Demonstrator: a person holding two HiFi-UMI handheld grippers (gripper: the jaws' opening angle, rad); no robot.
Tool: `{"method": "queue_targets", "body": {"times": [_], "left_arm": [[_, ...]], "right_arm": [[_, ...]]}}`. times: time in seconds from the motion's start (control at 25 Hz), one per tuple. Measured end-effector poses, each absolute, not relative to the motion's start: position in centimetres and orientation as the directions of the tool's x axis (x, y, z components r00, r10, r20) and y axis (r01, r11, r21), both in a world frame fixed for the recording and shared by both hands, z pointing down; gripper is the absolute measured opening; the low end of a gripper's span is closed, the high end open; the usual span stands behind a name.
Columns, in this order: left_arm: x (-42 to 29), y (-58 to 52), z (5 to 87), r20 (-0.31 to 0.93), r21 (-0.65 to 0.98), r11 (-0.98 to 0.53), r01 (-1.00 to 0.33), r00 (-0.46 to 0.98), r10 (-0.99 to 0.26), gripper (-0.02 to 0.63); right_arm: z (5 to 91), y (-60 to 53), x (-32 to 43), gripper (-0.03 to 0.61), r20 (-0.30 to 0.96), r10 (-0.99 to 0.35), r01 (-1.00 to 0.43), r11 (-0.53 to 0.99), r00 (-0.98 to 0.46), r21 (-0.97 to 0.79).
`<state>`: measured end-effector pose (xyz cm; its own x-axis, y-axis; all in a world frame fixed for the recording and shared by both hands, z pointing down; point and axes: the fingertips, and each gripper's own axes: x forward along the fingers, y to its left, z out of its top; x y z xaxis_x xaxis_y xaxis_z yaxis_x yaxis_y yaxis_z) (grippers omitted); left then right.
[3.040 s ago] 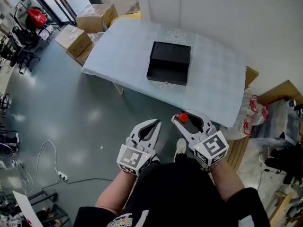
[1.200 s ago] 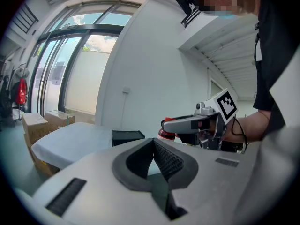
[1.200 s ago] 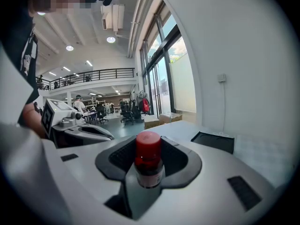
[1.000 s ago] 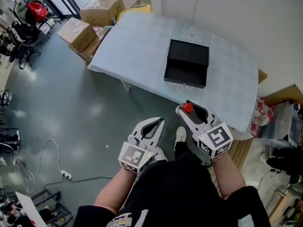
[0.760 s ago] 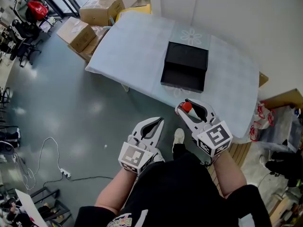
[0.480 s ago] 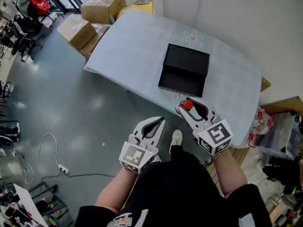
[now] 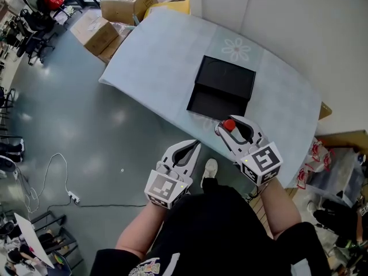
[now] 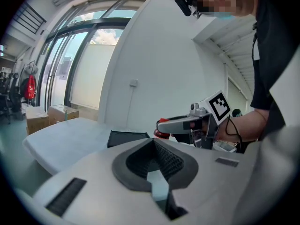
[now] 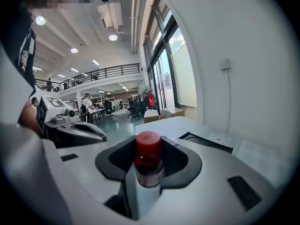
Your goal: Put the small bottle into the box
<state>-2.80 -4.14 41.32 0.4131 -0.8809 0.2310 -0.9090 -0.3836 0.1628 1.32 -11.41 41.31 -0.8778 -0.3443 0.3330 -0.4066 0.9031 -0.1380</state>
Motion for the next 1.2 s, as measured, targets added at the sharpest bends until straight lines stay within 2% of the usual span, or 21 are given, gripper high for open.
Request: {"method": "queue_targets", "body": {"times": [0.68,1.2], "left_arm": [[-2.8,-7.1,41.9,0.273,0.155,-0.353,-0.923,0.384,-0.882,0.008],[-5.4,-11.0,44.5,0.288,0.197,-0.459,-0.866,0.499,-0.817,0.008]], "right_arm": [[43.3,-15.5,1.0,0.16,0.363,-0.34,-0.4,0.911,-0.867,-0.102],[47.4,-19.9,-2.1,0.16,0.406,-0.414,-0.481,0.874,-0.815,-0.074]]}}
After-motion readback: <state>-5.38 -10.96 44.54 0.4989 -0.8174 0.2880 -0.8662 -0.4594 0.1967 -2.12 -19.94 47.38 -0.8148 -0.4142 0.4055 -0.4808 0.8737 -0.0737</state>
